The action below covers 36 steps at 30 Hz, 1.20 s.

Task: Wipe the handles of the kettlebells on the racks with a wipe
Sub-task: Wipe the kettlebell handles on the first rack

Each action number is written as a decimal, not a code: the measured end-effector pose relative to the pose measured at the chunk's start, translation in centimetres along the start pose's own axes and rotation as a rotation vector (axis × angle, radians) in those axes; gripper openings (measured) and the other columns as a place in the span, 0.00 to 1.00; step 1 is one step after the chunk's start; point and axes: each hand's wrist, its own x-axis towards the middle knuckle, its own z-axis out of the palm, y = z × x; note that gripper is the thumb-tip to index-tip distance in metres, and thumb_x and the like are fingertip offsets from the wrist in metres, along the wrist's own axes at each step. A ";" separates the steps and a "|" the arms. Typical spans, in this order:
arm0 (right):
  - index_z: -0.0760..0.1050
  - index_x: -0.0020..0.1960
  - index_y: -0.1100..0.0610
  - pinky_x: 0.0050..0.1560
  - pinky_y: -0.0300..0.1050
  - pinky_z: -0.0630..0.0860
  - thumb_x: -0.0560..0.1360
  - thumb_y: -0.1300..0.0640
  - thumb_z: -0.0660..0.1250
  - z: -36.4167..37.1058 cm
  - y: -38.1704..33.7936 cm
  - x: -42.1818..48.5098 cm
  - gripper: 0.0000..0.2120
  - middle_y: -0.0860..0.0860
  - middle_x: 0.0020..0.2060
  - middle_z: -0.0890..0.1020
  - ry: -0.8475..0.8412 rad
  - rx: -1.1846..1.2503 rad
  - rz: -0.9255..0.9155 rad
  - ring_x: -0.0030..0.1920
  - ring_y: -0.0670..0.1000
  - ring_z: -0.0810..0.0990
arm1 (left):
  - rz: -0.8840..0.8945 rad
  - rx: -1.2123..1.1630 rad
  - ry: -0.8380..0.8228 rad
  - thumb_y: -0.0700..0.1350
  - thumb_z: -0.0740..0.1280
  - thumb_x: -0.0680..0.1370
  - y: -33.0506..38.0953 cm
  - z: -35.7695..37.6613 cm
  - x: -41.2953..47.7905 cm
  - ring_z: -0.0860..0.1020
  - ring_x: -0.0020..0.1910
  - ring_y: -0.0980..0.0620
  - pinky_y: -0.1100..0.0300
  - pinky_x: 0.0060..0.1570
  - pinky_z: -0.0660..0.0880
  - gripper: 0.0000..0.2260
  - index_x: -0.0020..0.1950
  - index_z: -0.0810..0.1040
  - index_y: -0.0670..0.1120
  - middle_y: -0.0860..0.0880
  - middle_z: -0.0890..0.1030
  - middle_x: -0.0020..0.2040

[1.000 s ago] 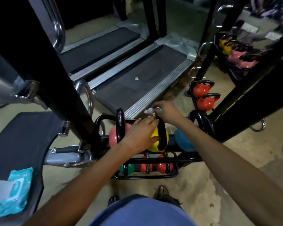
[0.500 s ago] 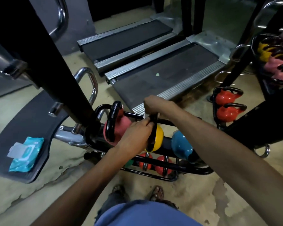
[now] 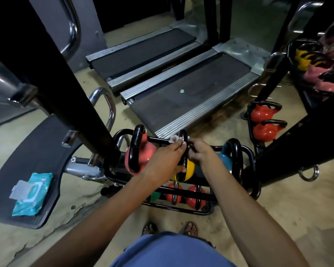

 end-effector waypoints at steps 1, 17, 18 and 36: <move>0.79 0.39 0.72 0.29 0.43 0.82 0.84 0.66 0.50 0.2 -0.2 0.2 0.23 0.62 0.31 0.83 -0.022 0.062 0.028 0.28 0.55 0.85 | 0.002 0.011 0.003 0.55 0.72 0.76 0.0 0.0 0.0 0.68 0.74 0.46 0.49 0.68 0.70 0.39 0.81 0.57 0.46 0.48 0.56 0.82; 0.81 0.56 0.64 0.53 0.47 0.76 0.77 0.59 0.64 7.0 -3.8 2.2 0.12 0.63 0.57 0.83 0.208 -2.211 -0.550 0.59 0.63 0.81 | 0.065 0.091 0.130 0.46 0.71 0.75 0.7 2.0 -2.4 0.73 0.69 0.43 0.50 0.67 0.71 0.27 0.73 0.71 0.40 0.39 0.71 0.73; 0.80 0.58 0.63 0.56 0.49 0.77 0.77 0.59 0.64 7.7 -3.7 2.3 0.13 0.61 0.59 0.82 0.184 -2.332 -0.516 0.60 0.62 0.80 | 0.066 0.095 0.113 0.46 0.70 0.75 0.7 2.0 -2.3 0.73 0.69 0.43 0.49 0.67 0.71 0.28 0.74 0.70 0.39 0.38 0.71 0.73; 0.78 0.52 0.62 0.54 0.51 0.74 0.83 0.56 0.55 10.7 -4.1 0.4 0.15 0.56 0.46 0.80 0.262 -2.392 0.132 0.40 0.55 0.78 | 0.075 0.135 0.138 0.47 0.75 0.70 0.8 1.9 -2.2 0.78 0.64 0.41 0.50 0.61 0.75 0.32 0.71 0.73 0.37 0.36 0.74 0.71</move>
